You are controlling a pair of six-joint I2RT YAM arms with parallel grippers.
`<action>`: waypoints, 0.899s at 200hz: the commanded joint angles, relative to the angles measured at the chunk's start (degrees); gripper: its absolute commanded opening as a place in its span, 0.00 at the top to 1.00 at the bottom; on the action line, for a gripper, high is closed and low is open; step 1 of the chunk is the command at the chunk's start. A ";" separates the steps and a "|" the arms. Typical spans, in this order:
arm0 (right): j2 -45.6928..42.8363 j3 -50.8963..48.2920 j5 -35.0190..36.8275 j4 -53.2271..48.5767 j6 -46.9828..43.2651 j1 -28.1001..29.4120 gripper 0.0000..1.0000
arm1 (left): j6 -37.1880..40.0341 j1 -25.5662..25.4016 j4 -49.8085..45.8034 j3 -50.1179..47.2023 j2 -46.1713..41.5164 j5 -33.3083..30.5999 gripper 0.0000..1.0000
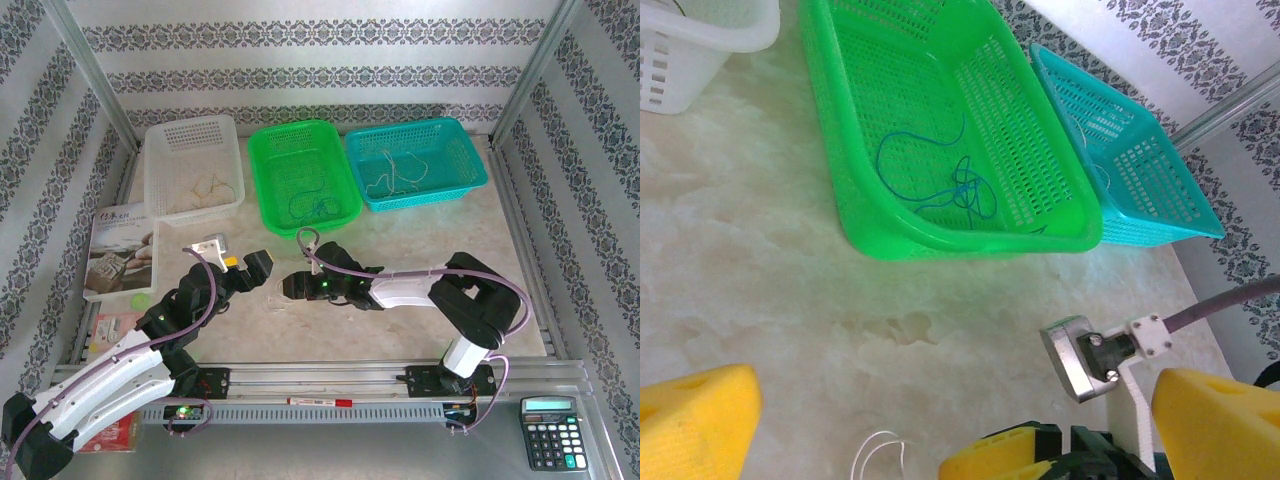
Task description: Untangle the cables
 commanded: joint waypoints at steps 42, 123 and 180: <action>2.34 1.77 -1.70 3.95 1.19 -0.01 0.94 | 1.03 0.37 0.08 -0.03 -0.74 0.52 0.00; -15.06 -2.98 -3.84 -0.13 0.58 -8.28 1.00 | 5.64 0.50 7.38 -0.57 1.56 8.92 0.00; -27.41 -5.51 -6.90 -2.44 3.24 -16.23 1.00 | 7.18 0.42 15.68 -1.05 5.91 16.19 0.00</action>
